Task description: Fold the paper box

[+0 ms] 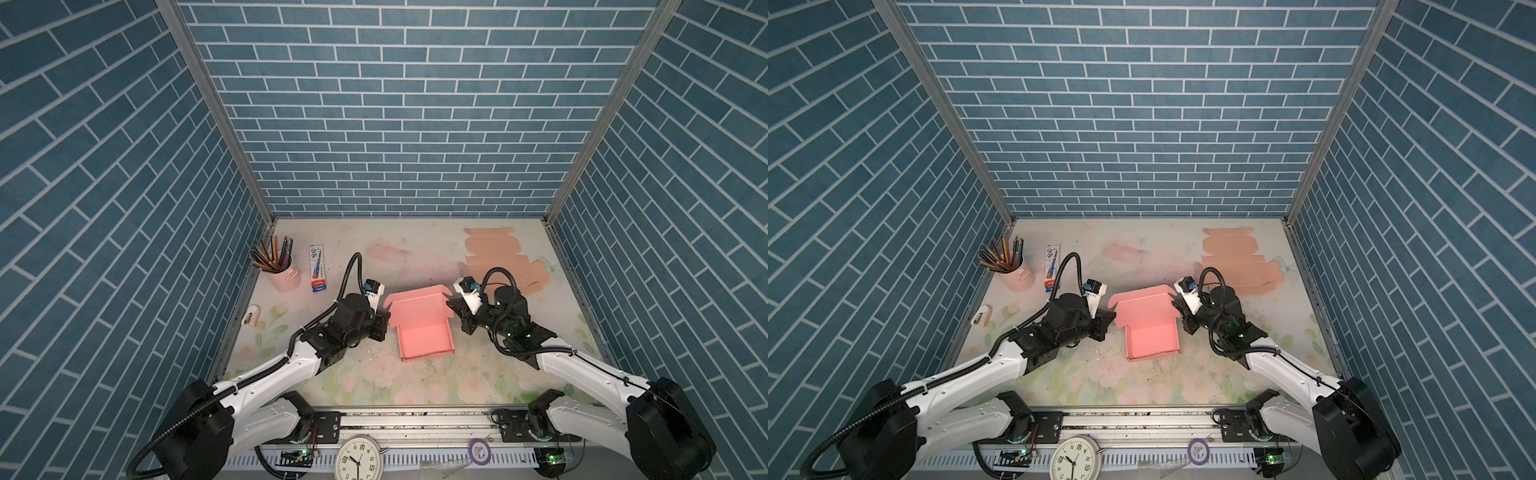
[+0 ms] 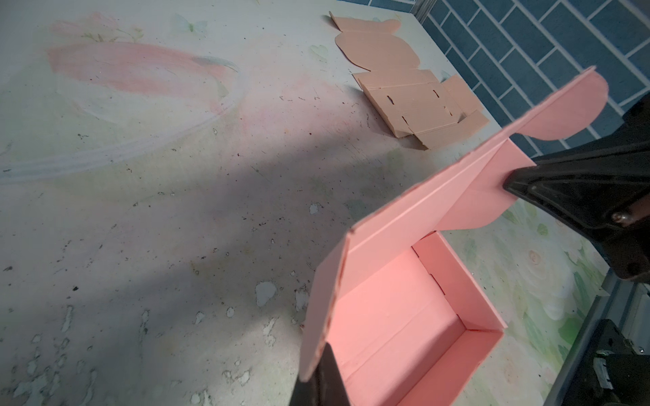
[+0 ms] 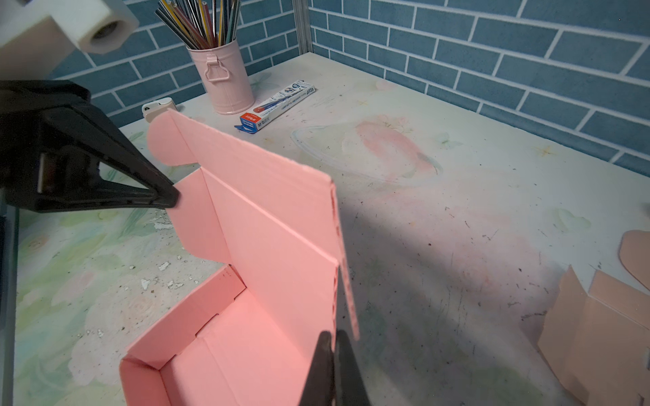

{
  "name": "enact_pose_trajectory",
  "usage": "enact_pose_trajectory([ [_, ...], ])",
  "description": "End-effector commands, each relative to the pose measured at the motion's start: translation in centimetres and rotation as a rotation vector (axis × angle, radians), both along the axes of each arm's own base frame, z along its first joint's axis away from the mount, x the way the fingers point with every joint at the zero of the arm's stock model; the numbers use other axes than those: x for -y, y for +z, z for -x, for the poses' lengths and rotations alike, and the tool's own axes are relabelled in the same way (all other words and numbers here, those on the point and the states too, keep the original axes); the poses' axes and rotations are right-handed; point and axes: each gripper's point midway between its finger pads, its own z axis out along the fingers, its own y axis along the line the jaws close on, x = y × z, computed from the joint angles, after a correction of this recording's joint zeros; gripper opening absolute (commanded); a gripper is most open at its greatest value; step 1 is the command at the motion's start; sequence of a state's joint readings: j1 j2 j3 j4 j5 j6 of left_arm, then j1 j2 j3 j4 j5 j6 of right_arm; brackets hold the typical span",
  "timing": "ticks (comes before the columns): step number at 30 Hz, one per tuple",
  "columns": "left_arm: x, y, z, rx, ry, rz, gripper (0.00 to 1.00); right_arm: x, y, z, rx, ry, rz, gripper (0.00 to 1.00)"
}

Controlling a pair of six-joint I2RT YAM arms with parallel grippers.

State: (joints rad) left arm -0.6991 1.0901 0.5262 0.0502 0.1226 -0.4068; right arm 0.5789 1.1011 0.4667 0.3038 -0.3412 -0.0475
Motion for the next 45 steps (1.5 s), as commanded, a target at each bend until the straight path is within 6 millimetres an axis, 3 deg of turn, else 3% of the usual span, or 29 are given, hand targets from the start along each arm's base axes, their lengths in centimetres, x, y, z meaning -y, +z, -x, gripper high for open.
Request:
enact_pose_trajectory([
  [1,0.1,0.5,-0.5,0.032,0.009,-0.015,0.02,0.2,0.7,-0.8,-0.012,-0.058,0.017,0.0],
  [11,0.8,2.7,-2.4,0.101,0.044,0.006,0.0,-1.3,1.5,-2.1,-0.015,-0.1,0.063,0.0],
  [21,1.3,4.7,-5.5,0.204,0.109,-0.017,0.0,-2.7,2.0,-4.3,-0.024,-0.125,0.088,0.04],
  [31,1.2,3.1,-7.1,0.261,0.139,-0.077,0.0,-3.4,0.0,-5.3,-0.075,-0.142,0.105,0.15],
  [45,1.5,0.3,-5.6,0.328,0.109,-0.164,0.0,-3.1,-1.1,-4.9,-0.106,-0.154,0.097,0.16],
])
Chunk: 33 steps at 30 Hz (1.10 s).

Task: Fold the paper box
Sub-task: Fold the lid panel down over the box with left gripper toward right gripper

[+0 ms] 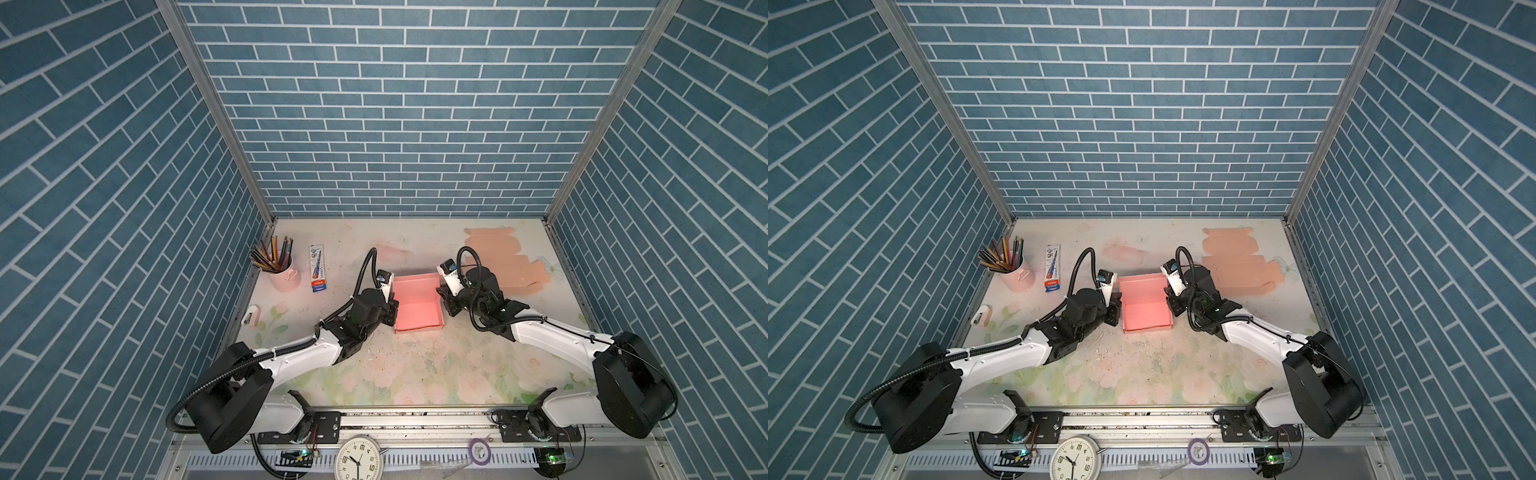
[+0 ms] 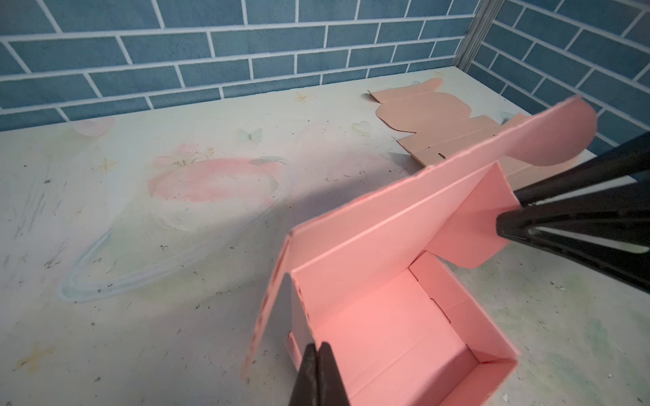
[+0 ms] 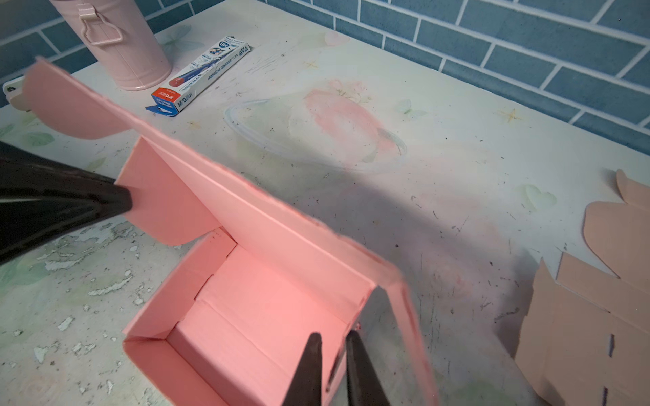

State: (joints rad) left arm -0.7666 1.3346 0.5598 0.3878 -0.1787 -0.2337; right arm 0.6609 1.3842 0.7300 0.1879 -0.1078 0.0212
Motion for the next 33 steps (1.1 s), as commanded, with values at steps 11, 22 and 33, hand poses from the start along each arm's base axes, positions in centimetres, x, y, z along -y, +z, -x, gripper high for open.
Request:
enact_pose_trajectory([
  [11,0.6,-1.4,2.0,0.095,0.004,-0.024,0.0,-0.2,-0.7,2.1,-0.048,0.039,-0.059,0.16],
  [22,0.3,-2.9,2.7,0.097,0.031,-0.027,0.0,0.4,-1.4,3.3,-0.045,0.042,-0.052,0.16],
  [33,0.2,-4.1,3.5,0.099,0.03,-0.061,0.0,0.8,-2.2,4.1,-0.046,0.034,-0.031,0.16],
])
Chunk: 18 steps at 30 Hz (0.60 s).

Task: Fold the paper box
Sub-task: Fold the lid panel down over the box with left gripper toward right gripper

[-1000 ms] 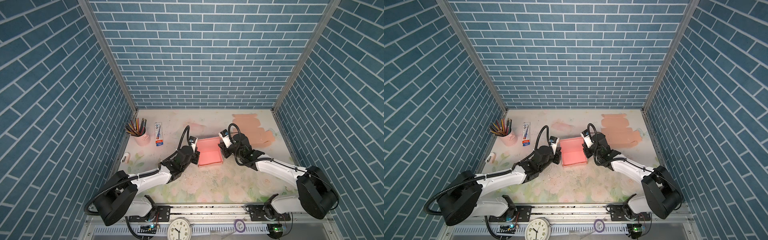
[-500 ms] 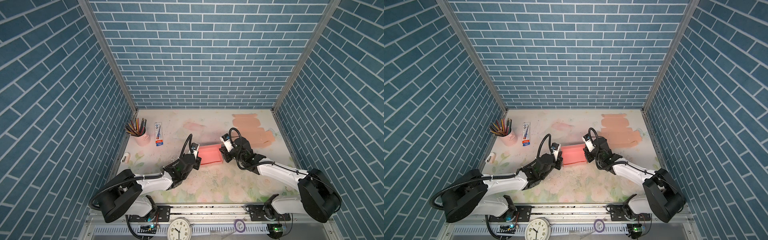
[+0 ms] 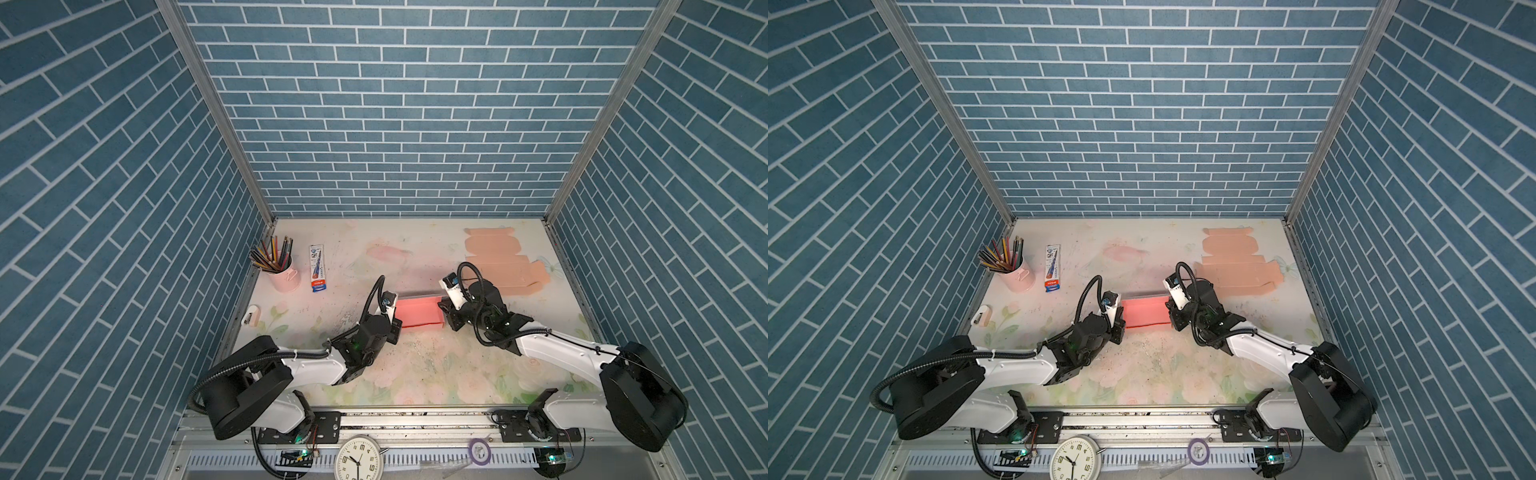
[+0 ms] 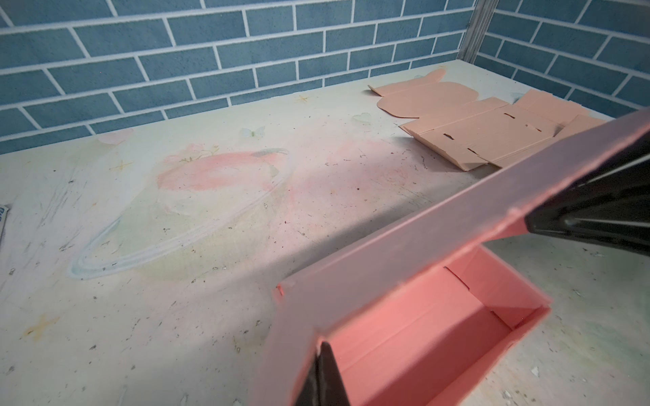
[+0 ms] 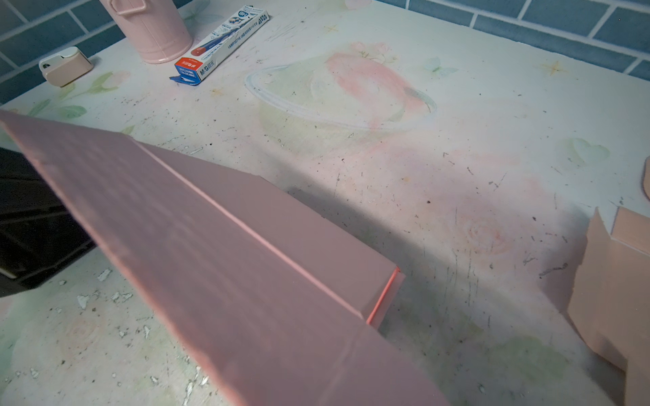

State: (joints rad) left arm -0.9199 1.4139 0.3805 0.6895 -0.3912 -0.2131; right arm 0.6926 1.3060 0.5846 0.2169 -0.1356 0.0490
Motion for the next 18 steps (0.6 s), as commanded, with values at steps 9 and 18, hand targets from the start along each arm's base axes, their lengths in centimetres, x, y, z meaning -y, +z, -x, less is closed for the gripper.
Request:
enact_pose_trajectory([
  [9,0.1,-1.5,1.3,0.0,-0.007,-0.039,0.0,0.9,-0.8,1.6,-0.014,-0.019,-0.033,0.16],
  [18,0.1,-1.4,1.7,0.005,-0.012,-0.032,0.0,2.4,-0.9,3.4,-0.04,-0.044,-0.059,0.22],
])
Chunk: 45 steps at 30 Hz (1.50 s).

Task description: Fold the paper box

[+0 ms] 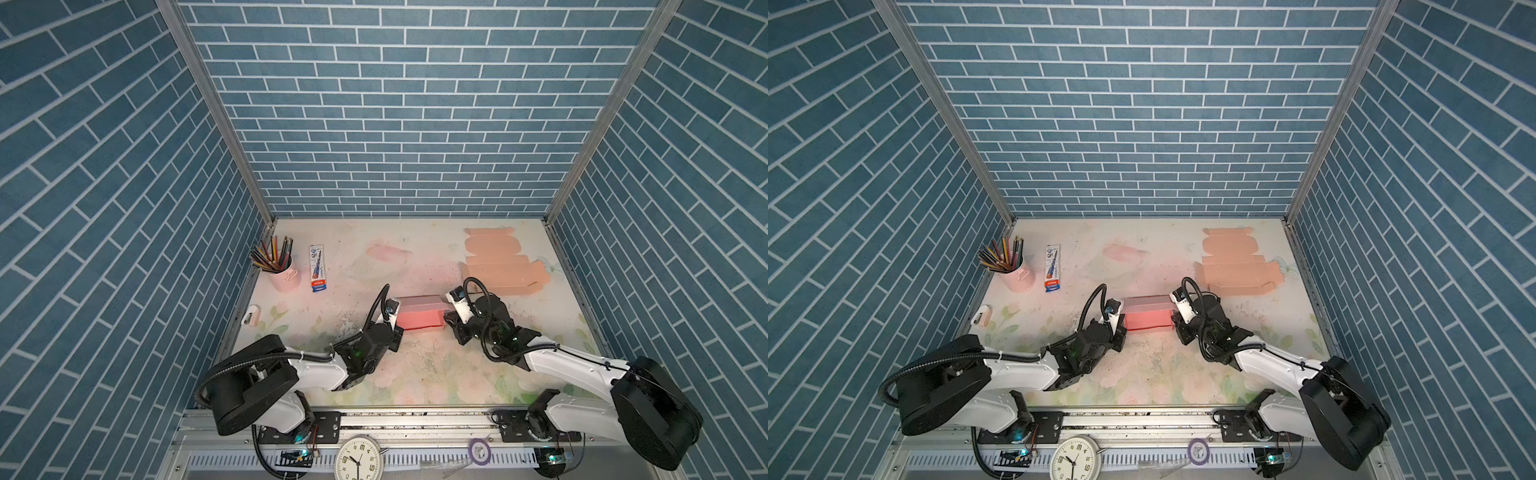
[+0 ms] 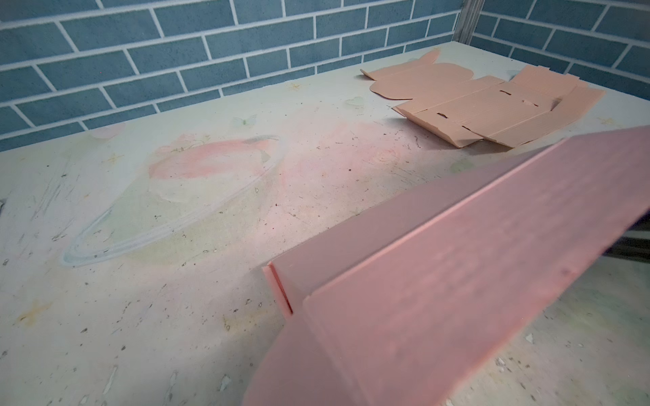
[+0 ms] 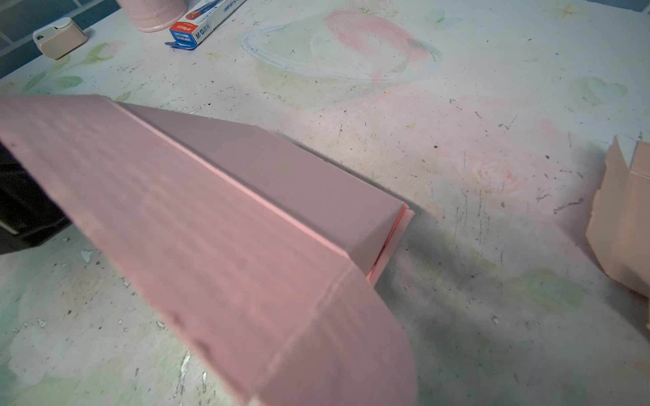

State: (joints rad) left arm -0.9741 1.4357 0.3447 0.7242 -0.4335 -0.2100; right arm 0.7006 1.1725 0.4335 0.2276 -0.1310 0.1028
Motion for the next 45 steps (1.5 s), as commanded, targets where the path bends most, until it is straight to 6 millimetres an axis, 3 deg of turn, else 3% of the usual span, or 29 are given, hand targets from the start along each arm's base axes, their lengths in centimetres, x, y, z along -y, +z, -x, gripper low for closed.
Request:
enact_pose_trajectory([
  [1,-0.1,-0.1,0.2,0.001,0.004,0.004,0.0,0.4,1.0,0.6,0.003,-0.022,-0.041,0.24],
  [7,0.0,-0.6,0.2,-0.048,0.017,-0.017,0.07,1.6,0.2,1.0,0.003,-0.053,-0.004,0.34],
  [12,0.5,0.1,1.0,-0.078,-0.027,0.026,0.19,1.5,0.9,1.5,-0.014,-0.046,-0.036,0.37],
  [16,0.8,0.8,1.9,-0.122,-0.064,0.05,0.37,1.8,1.8,1.8,-0.024,-0.06,-0.057,0.4],
  [25,-0.3,1.8,3.6,-0.218,-0.079,0.025,0.66,1.5,3.0,3.4,-0.051,-0.038,-0.089,0.44],
  [36,0.2,6.0,4.6,-0.294,-0.135,-0.016,0.85,1.4,6.0,4.7,-0.065,-0.02,-0.133,0.5],
  [45,1.3,10.4,4.0,-0.266,-0.173,0.015,0.88,1.1,10.1,3.2,-0.013,-0.061,-0.157,0.57],
])
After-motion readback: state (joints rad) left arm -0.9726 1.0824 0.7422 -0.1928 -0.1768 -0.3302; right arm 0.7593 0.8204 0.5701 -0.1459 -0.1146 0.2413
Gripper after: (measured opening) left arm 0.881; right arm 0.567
